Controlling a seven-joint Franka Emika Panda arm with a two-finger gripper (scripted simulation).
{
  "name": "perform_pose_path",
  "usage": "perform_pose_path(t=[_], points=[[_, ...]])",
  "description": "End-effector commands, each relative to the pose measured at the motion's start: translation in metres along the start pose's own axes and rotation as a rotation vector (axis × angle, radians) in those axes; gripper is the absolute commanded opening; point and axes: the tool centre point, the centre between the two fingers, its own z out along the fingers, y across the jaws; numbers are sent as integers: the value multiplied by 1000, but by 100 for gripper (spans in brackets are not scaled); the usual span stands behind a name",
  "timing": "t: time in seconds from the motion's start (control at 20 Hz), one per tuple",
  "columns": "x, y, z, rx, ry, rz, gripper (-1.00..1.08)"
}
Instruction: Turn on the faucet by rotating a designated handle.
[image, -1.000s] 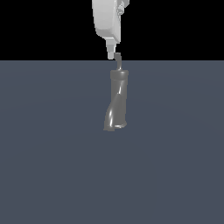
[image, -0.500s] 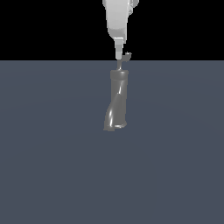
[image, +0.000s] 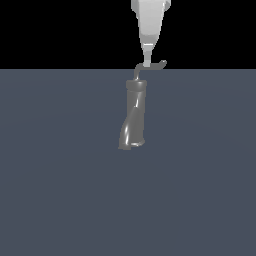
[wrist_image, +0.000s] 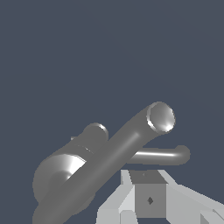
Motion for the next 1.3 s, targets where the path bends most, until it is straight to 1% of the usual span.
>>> perform_pose_path(t=[0.0,0.35,0.4,0.45,1.25], points=[[33,-9,0,8,5,44,-100],[59,-24,0,8,5,56,-100],[59,-24,0,8,5,56,-100],[18,-22,0,5,-5,-7,-100],[41,-64,0,6,0,25,-100]])
